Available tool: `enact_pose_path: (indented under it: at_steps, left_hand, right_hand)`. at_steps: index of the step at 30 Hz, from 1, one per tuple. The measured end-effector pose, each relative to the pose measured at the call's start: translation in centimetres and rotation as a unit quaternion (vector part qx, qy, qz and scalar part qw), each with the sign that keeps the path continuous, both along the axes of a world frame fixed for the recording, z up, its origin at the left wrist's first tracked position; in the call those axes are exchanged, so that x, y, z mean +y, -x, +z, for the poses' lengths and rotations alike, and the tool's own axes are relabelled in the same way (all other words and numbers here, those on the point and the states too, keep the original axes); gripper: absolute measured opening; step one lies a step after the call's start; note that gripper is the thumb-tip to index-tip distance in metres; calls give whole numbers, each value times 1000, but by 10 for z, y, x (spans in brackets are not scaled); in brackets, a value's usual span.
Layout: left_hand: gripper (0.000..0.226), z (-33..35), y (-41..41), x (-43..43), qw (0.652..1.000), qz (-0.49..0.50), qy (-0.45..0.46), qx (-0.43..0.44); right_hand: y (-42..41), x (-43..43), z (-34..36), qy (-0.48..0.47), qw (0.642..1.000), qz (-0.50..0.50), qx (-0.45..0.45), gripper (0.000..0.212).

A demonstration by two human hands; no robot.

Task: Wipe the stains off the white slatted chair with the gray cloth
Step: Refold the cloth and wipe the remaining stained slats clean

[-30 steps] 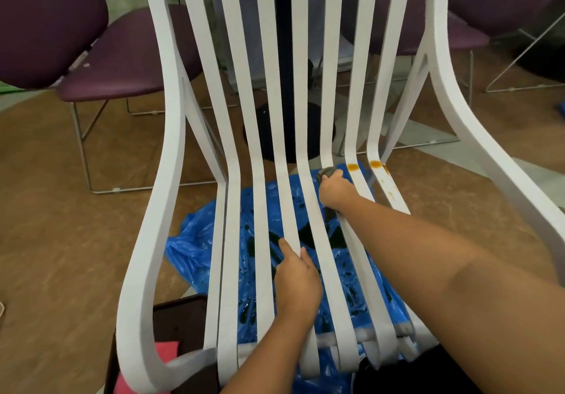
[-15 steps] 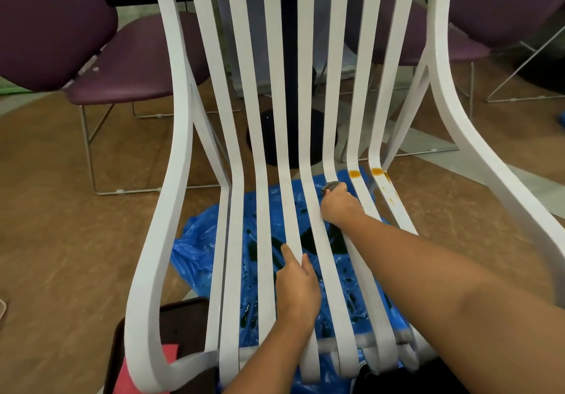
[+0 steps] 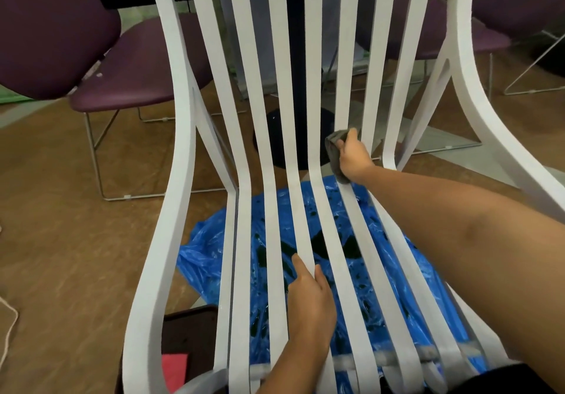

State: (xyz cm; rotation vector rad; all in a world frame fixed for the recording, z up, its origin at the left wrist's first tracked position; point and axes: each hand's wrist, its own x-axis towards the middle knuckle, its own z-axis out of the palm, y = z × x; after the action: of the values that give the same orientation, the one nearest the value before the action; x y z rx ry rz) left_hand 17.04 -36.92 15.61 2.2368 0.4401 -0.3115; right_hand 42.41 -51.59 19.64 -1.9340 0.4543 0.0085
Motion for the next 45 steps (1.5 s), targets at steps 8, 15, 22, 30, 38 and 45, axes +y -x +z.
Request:
enact_pose_path:
  at_steps: [8, 15, 22, 30, 38, 45]
  left_hand:
    - [59, -4, -2, -1, 1000, 6, -26, -4]
    - [55, -3, -4, -4, 999, 7, -27, -21]
    - [51, 5, 1, -6, 999, 3, -41, -34]
    - [44, 12, 5, -11, 995, 3, -93, -21]
    - [47, 16, 10, -10, 997, 40, -47, -55]
    - [49, 15, 11, -9, 996, 18, -54, -64]
  right_hand:
    - [4, 10, -56, 154, 979, 41, 127, 38]
    - [62, 7, -48, 277, 930, 145, 195, 42]
    - [176, 9, -42, 345, 914, 155, 150, 34]
    - [284, 16, -26, 343, 918, 97, 173, 44]
    - [350, 31, -26, 288, 940, -17, 183, 36]
    - [324, 29, -25, 289, 934, 32, 208, 43]
